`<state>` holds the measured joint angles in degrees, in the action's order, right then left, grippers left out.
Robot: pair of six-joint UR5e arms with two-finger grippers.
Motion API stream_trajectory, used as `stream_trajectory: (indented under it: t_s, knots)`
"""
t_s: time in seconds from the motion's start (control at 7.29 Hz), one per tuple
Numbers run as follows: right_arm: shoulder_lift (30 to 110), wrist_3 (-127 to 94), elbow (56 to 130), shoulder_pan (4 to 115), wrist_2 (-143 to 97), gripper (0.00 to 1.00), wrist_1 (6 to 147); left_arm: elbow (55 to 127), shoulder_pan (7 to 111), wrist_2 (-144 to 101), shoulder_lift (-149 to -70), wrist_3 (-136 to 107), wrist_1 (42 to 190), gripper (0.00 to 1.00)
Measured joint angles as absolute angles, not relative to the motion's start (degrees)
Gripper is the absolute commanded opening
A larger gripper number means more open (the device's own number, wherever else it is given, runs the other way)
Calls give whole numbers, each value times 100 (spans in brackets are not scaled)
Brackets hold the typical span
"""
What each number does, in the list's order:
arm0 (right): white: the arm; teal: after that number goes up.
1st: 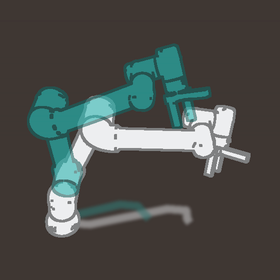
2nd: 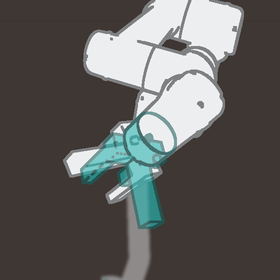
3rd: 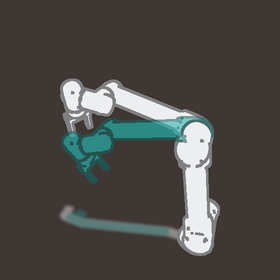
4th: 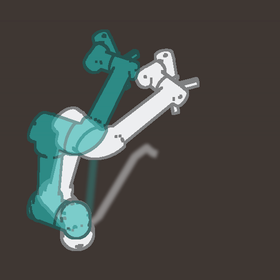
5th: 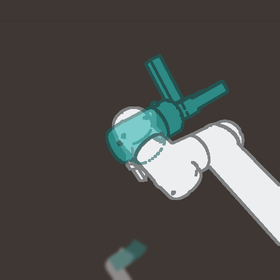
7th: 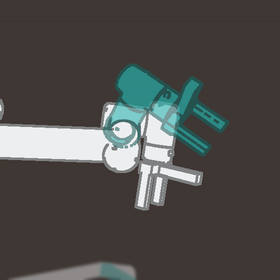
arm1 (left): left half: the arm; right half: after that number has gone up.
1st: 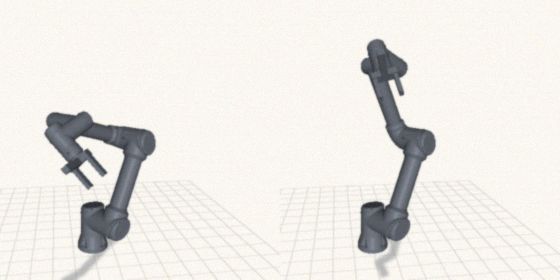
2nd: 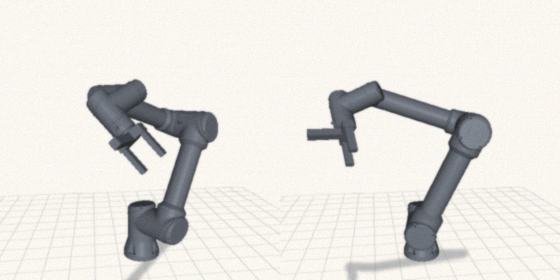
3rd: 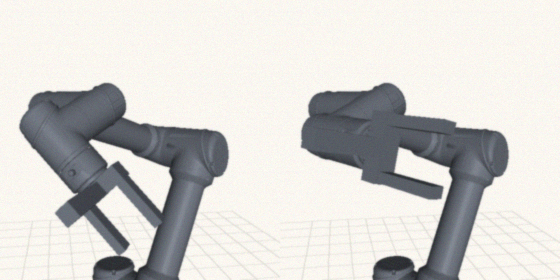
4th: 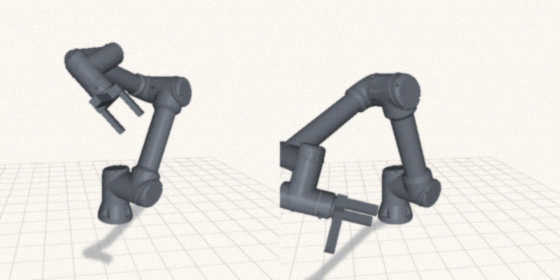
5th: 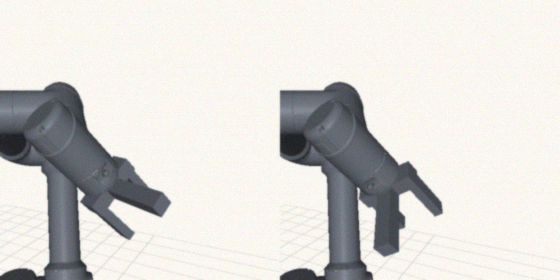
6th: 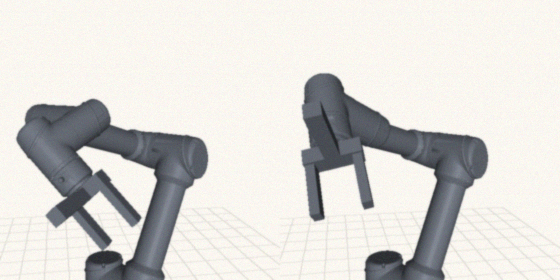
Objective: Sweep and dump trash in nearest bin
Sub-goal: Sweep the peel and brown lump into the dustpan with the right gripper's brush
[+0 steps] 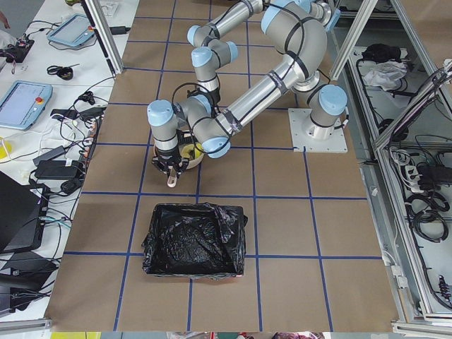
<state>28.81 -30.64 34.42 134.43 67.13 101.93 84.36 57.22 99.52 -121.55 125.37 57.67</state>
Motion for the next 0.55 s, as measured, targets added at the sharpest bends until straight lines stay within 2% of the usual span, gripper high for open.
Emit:
stream_trajectory:
  t_s: [0.27, 0.55]
  knots:
    - [3295, -4360, 3577, 13420, 6333, 0, 10137, 8450, 5722, 9944, -12145, 12587, 5799, 0]
    - [3825, -4709, 4070, 13172, 6579, 0, 9937, 8466, 5686, 9628, -12125, 12635, 5817, 0]
